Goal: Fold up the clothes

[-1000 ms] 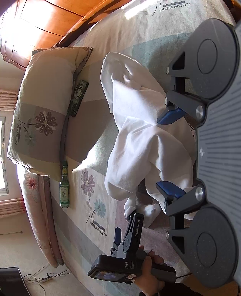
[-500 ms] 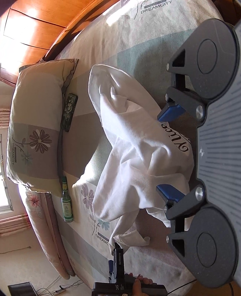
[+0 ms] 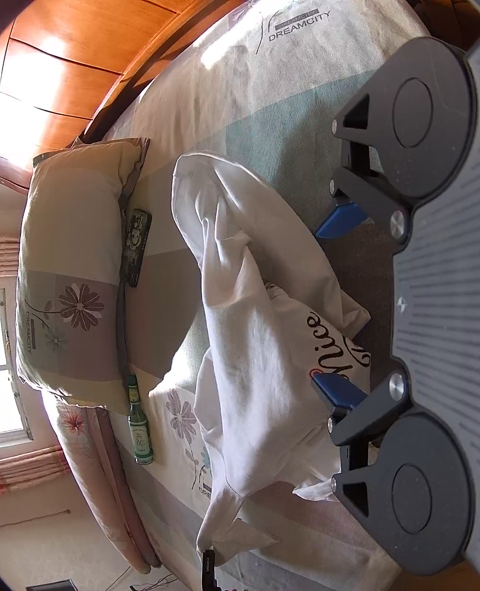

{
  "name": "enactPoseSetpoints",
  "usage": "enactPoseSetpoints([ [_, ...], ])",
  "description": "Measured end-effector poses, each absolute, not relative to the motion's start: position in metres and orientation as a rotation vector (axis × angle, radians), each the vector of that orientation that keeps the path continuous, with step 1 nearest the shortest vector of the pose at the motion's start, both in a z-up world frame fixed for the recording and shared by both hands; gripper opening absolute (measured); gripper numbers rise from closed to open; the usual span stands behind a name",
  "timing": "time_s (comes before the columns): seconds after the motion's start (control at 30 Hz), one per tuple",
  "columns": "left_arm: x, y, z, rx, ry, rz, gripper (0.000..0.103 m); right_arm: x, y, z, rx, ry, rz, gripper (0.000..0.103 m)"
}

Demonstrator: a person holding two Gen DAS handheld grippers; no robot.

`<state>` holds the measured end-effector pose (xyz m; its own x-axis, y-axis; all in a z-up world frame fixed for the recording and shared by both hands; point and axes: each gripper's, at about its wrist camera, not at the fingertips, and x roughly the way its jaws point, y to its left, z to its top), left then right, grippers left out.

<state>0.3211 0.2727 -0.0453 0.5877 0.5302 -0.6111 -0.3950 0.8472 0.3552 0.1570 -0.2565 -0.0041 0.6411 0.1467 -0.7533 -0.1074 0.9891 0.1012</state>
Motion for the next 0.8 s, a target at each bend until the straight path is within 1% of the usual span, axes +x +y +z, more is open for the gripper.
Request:
enactPoseSetpoints([
  [0.17,0.331,0.302,-0.051,0.182,0.837,0.603,0.084,0.158,-0.258,-0.008,0.055,0.870,0.142,0.084],
  [0.27,0.327,0.302,-0.054,0.152,0.871,0.547,0.083,0.159,-0.259,-0.010,0.061,0.876,0.141,0.084],
  [0.57,0.282,0.259,-0.043,0.159,0.897,0.275,0.084,0.166,-0.250,-0.020,0.081,0.901,0.168,0.085],
  [0.8,0.275,0.216,-0.045,0.116,0.911,0.089,0.085,0.164,-0.237,-0.024,0.074,0.912,0.192,0.085],
])
